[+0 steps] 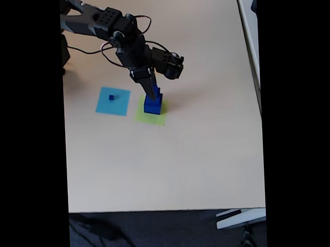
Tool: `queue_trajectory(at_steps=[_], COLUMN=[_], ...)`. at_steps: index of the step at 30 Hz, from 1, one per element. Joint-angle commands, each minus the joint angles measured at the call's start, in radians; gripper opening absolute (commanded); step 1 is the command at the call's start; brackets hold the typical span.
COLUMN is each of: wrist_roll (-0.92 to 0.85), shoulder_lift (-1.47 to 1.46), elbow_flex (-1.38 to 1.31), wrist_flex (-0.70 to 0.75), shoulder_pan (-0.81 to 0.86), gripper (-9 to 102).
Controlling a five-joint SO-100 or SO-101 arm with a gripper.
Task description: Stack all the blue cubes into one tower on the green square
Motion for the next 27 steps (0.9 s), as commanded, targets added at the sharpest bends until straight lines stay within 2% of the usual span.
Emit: queue_trajectory(at_steps=[1, 8, 12, 16, 19, 27], wrist_roll=[0.021, 0.092, 0.143, 0.175, 0.167, 0.149], shoulder_lift=[0.054, 0.063, 0.115, 0.193, 0.236, 0.371], elbow_flex=[-0.16, -0.446, -0.439, -0.296, -0.175, 0.23], wrist_flex=[0.092, 0.383, 0.471, 0.468, 0.413, 0.138], shoulder_pan=[-0.023, -0.075, -0.126, -0.175, -0.198, -0.23], gripper=[23, 24, 24, 25, 25, 25])
